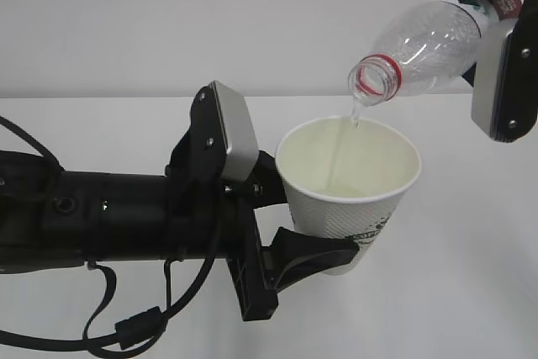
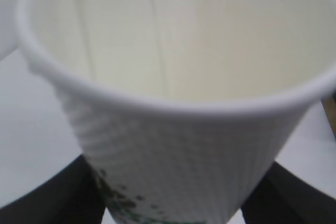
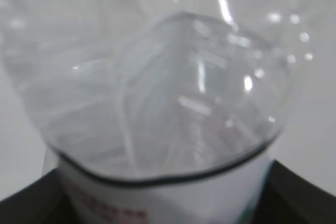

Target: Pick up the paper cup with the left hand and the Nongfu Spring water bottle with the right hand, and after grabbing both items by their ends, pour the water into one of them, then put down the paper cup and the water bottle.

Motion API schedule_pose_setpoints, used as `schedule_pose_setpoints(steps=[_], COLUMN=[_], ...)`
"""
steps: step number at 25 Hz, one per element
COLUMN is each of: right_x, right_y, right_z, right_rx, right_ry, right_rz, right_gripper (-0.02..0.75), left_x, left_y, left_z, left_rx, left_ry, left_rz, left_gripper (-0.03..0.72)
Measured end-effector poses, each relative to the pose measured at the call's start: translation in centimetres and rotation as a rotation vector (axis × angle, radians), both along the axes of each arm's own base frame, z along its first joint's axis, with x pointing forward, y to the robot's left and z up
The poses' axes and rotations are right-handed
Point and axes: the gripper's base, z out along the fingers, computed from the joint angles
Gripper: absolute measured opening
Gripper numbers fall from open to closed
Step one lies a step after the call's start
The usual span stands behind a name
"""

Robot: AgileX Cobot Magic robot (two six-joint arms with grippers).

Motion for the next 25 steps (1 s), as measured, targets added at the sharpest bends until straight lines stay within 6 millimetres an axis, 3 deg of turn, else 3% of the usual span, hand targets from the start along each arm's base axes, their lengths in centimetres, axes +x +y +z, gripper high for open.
schedule_pose_setpoints(steps=[25], right_x=[0.01], right_y=[0.01], right_z=[0.06], right_rx=[-0.006], right_ry=[-0.006], right_rz=[0.003], right_gripper=[0.522], left_x=[0.00], left_y=[0.00], left_z=[0.00], left_rx=[0.000], left_ry=[0.000], left_rz=[0.000], left_gripper=[0.508])
